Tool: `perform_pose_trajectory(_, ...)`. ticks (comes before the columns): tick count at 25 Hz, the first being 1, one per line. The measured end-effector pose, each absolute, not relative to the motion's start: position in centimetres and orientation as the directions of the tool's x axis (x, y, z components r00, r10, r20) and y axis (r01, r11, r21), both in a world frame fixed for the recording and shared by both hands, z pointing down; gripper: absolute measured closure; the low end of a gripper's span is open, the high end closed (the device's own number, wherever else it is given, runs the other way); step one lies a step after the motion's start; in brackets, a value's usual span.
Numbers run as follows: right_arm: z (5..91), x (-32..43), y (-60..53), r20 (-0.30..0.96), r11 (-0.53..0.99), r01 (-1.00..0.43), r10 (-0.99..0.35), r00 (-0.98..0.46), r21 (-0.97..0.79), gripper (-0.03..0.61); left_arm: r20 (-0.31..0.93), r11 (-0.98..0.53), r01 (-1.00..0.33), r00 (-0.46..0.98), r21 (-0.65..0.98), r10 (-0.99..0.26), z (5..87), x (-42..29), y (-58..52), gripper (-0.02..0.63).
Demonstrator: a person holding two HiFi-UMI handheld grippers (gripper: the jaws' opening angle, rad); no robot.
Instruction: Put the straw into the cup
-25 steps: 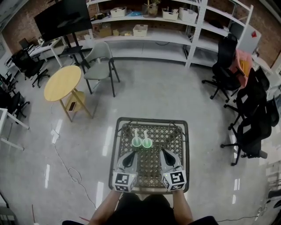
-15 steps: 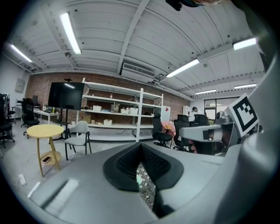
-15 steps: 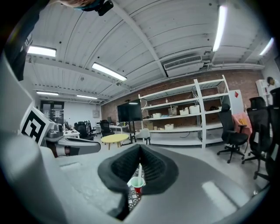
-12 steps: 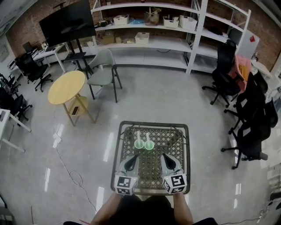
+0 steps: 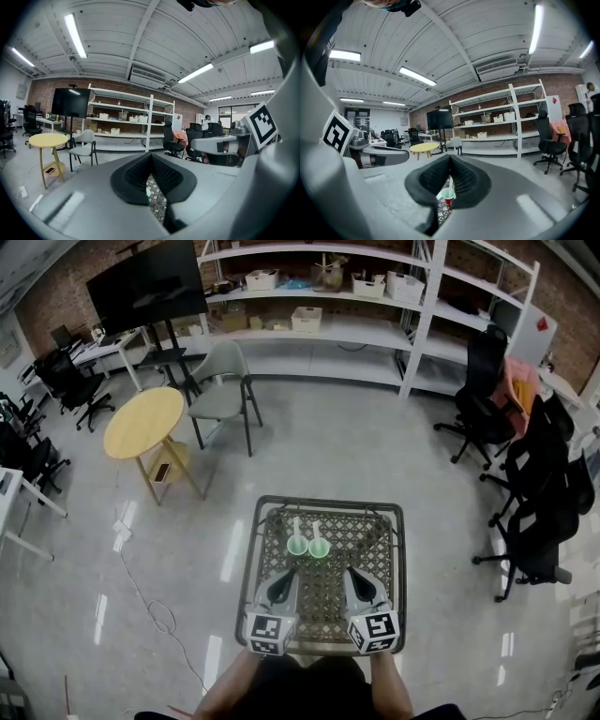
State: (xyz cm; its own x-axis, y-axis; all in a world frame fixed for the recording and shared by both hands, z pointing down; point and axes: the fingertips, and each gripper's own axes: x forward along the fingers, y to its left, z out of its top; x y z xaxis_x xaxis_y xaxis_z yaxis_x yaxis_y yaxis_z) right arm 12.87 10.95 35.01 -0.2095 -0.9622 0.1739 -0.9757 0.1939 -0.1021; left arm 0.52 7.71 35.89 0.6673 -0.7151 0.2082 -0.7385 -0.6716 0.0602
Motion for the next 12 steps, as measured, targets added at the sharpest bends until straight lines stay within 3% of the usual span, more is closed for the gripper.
perform_pose_trajectory(12,35.55,12.82,10.42,0.184,0.2,-0.974,-0.959,-0.217,-0.107,0.575,0.208,-0.672,-0.738,0.668,0.064,-0.714,35.9,0.68,7.06,0.607)
